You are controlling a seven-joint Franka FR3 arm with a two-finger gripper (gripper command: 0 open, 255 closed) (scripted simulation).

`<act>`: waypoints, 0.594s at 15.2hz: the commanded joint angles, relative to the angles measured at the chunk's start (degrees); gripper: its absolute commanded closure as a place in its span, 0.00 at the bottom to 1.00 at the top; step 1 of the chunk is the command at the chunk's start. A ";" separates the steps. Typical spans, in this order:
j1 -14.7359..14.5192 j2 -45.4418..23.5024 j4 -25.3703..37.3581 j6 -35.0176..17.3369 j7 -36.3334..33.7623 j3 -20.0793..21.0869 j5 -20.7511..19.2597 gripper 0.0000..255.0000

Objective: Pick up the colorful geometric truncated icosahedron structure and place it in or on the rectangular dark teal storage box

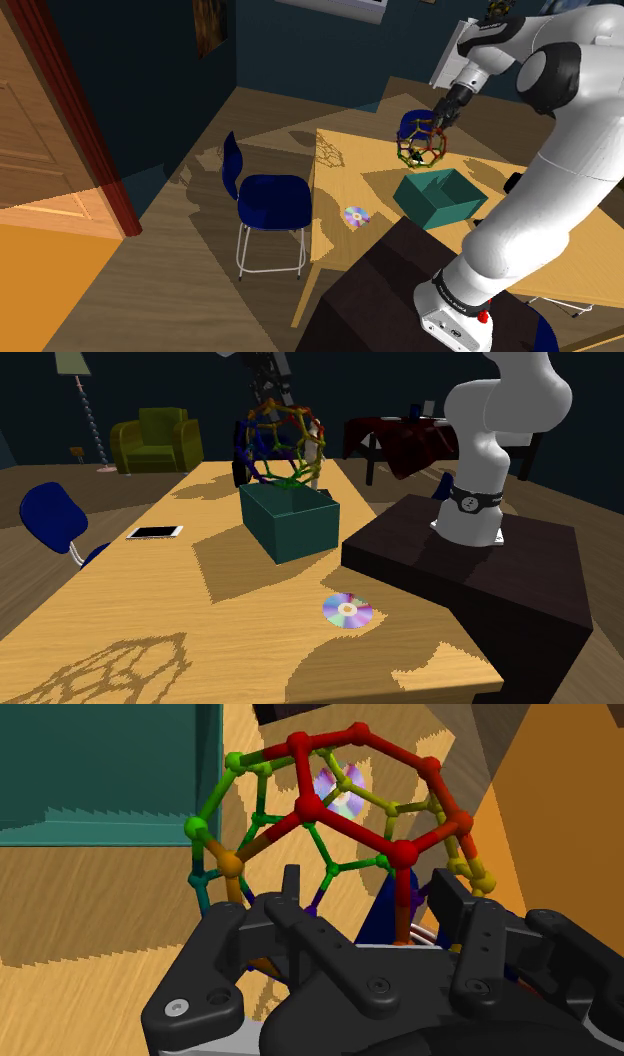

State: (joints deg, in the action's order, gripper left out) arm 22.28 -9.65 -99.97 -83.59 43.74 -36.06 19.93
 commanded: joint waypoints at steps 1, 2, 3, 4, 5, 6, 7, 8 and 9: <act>2.06 -1.79 3.18 2.53 2.64 -1.12 -0.02 1.00; 3.08 -2.61 4.49 3.56 3.94 -1.66 -0.07 1.00; 4.18 -3.49 5.88 4.61 5.26 -2.14 -0.09 1.00; 5.32 -4.45 7.36 5.68 6.59 -2.60 -0.06 1.00; 6.52 -5.48 8.94 6.78 7.93 -3.03 0.00 1.00; 7.75 -6.59 10.62 7.90 9.29 -3.46 0.12 1.00; 9.07 -7.77 12.40 9.05 10.64 -3.83 0.28 1.00; 10.45 -9.03 14.29 10.23 12.00 -4.18 0.48 1.00; 11.93 -10.35 16.30 11.44 13.34 -4.46 0.72 1.00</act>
State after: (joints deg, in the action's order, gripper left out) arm 33.07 -19.20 -85.31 -73.36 55.90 -40.21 20.59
